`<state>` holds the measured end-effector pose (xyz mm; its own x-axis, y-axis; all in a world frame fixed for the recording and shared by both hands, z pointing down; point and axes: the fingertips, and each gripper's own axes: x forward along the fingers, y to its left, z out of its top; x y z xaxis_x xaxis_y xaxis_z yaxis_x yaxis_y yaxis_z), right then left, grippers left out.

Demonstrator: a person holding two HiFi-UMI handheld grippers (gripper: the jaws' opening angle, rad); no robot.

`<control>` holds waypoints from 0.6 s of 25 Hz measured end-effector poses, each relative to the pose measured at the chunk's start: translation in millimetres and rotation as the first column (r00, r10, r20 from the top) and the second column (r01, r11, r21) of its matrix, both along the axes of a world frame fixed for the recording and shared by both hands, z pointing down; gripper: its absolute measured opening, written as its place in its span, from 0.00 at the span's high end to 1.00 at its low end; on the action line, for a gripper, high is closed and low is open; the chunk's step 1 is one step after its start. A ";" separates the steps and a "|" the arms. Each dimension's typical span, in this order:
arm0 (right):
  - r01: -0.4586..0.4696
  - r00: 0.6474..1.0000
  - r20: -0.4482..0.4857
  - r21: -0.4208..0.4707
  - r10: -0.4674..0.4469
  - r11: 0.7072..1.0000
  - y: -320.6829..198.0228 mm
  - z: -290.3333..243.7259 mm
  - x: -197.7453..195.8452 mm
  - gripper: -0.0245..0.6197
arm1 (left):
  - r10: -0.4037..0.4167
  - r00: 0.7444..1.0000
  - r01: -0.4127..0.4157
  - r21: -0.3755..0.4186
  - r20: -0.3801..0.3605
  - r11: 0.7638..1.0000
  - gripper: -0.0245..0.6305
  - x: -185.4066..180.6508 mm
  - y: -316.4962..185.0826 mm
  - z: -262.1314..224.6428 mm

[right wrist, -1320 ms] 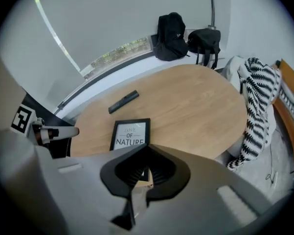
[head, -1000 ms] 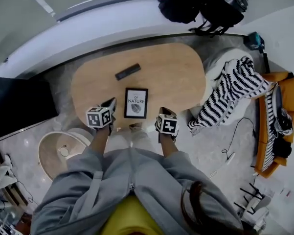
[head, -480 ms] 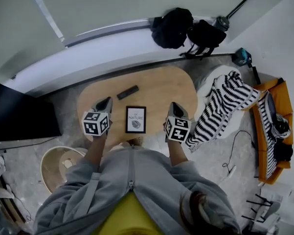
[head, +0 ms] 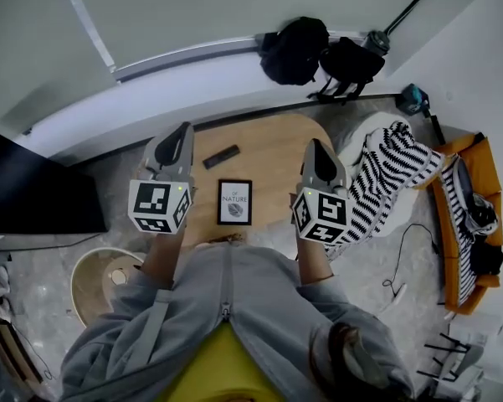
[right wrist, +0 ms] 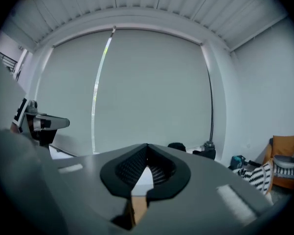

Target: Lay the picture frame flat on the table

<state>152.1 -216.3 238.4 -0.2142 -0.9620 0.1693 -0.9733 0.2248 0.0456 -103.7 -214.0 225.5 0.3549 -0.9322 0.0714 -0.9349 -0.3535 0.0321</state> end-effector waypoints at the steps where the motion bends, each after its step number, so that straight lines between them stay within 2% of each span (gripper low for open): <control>1: 0.010 1.000 -0.001 0.029 -0.010 1.000 0.4 -13.2 -3.4 0.96 | -0.002 1.000 0.002 0.023 0.008 1.000 0.96 2.1 1.3 -12.8; 5: 0.058 0.998 -0.041 0.138 -0.053 0.989 5.5 -59.2 -20.2 0.96 | -0.010 0.998 0.003 0.103 0.065 0.995 0.96 9.8 6.6 -49.9; 9: 0.115 0.990 -0.107 0.231 -0.093 0.966 15.4 -89.9 -38.5 0.96 | 0.001 0.996 -0.013 0.141 0.085 0.990 0.96 18.8 12.8 -67.3; 15: 0.201 0.979 -0.081 0.226 -0.187 0.953 20.4 -91.1 -62.6 0.96 | 0.008 0.998 -0.016 0.121 0.061 0.992 0.96 22.4 13.4 -60.0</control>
<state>89.5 -195.9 147.3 -0.3969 -0.9172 -0.0357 -0.9062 0.3854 0.1741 -81.3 -200.5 165.5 0.3647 -0.9309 -0.0207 -0.9294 -0.3627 -0.0681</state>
